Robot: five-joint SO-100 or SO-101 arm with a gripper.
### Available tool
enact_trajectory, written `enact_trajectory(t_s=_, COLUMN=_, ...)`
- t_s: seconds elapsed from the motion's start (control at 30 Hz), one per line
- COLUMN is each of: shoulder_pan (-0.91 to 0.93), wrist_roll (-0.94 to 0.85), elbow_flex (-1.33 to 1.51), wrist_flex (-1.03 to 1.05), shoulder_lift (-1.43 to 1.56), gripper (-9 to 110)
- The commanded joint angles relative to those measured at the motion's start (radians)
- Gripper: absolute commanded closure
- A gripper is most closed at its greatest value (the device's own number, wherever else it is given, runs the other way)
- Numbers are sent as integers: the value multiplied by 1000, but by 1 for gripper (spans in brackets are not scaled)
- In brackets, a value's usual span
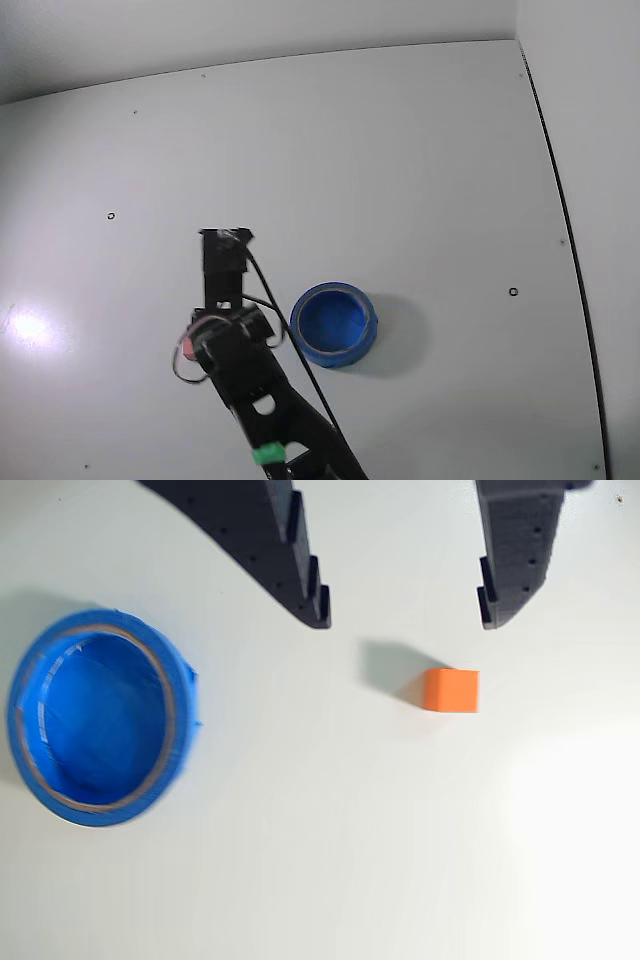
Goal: Grasp a block and put it in the bin.
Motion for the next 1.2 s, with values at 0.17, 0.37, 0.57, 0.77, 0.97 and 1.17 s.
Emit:
enact_trajectory(t_s=0.17, shoulder_pan=-87, wrist_roll=-8, elbow_flex=-236, wrist_flex=-6, shoulder_lift=-204, gripper=75)
enact_trajectory(t_s=0.37, shoulder_pan=-112, wrist_roll=-8, elbow_flex=-298, wrist_flex=-17, shoulder_lift=-316, gripper=75)
enact_trajectory(t_s=0.57, shoulder_pan=-114, wrist_roll=-9, elbow_flex=-368, wrist_flex=-17, shoulder_lift=-468, gripper=75)
enact_trajectory(t_s=0.77, shoulder_pan=-114, wrist_roll=-9, elbow_flex=-413, wrist_flex=-17, shoulder_lift=-569, gripper=75)
enact_trajectory(t_s=0.97, shoulder_pan=-114, wrist_roll=-9, elbow_flex=-454, wrist_flex=-17, shoulder_lift=-646, gripper=75)
enact_trajectory(t_s=1.17, shoulder_pan=-114, wrist_roll=-11, elbow_flex=-497, wrist_flex=-17, shoulder_lift=-721, gripper=75)
